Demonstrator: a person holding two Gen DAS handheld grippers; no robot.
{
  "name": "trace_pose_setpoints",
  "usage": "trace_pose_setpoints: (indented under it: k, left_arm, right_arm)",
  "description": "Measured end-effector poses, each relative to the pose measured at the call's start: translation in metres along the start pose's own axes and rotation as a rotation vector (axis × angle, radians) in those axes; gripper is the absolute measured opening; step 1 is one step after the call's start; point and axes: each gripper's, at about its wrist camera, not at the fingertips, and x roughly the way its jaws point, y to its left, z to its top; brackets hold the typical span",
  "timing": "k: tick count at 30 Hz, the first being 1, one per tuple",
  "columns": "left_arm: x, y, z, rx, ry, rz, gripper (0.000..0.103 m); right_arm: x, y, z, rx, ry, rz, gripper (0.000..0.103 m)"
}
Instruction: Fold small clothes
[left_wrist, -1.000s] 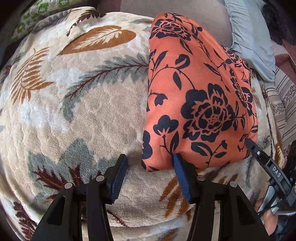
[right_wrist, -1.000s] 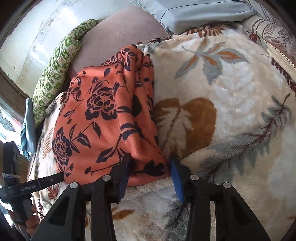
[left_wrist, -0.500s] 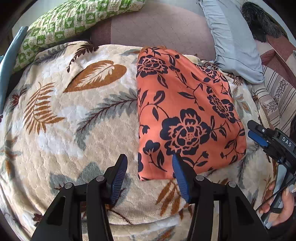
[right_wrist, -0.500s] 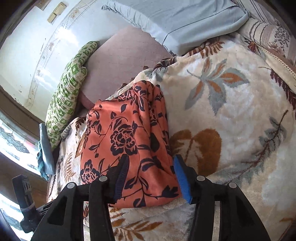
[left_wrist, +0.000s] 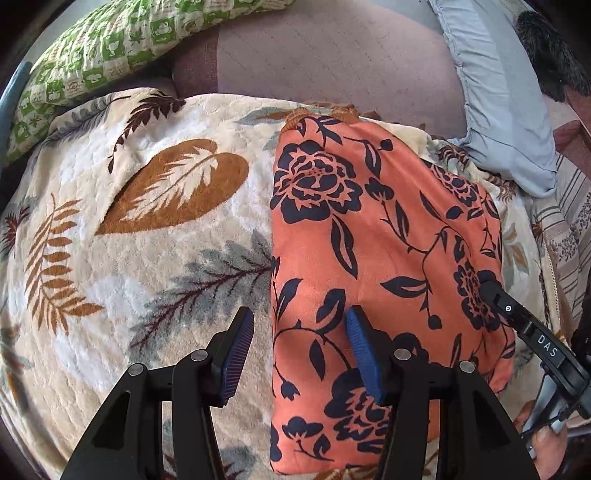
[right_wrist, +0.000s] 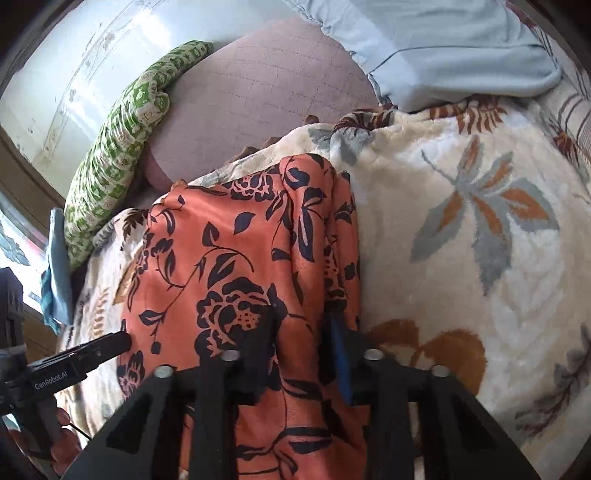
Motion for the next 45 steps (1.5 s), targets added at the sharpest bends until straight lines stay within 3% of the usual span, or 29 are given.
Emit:
trace_pose_setpoints:
  k: [3,7,13,18,24,28,31,36,45]
  left_arm:
    - [0.011,0.004,0.006,-0.013,0.021,-0.034,0.056]
    - [0.003,0.007,0.012,-0.013,0.005,-0.065,0.052]
    - [-0.022,-0.005,0.015,0.067,-0.141,0.031,0.054]
    - [-0.001,-0.018,0.017,0.155,-0.1,0.108,0.054]
    - [0.01,-0.021,0.019,0.156,-0.088,0.119,0.054]
    - [-0.005,-0.033,0.015,0.176,-0.138,0.164,0.054]
    - [-0.019,-0.048,0.006,0.219,-0.216,0.287,0.054]
    - [-0.023,-0.055,0.002,0.26,-0.24,0.321,0.054]
    - [-0.027,-0.05,0.014,0.238,-0.235,0.326,0.054]
  right_arm:
    - [0.005,-0.008,0.003,0.025,0.031,0.032,0.024]
    - [-0.007,-0.017,0.015,0.098,-0.031,0.124,0.035]
    - [0.003,-0.002,0.027,0.036,-0.016,0.034,0.043]
    - [0.015,0.008,0.024,-0.026,-0.005,-0.037,0.043]
    - [0.016,0.005,0.023,-0.019,-0.017,-0.037,0.043]
    - [0.014,0.008,0.021,-0.049,-0.021,-0.067,0.049]
    - [0.013,0.01,0.018,-0.052,-0.018,-0.066,0.049]
    - [0.009,0.013,0.018,-0.067,-0.019,-0.058,0.049]
    - [0.008,0.009,0.023,-0.04,-0.01,-0.052,0.049]
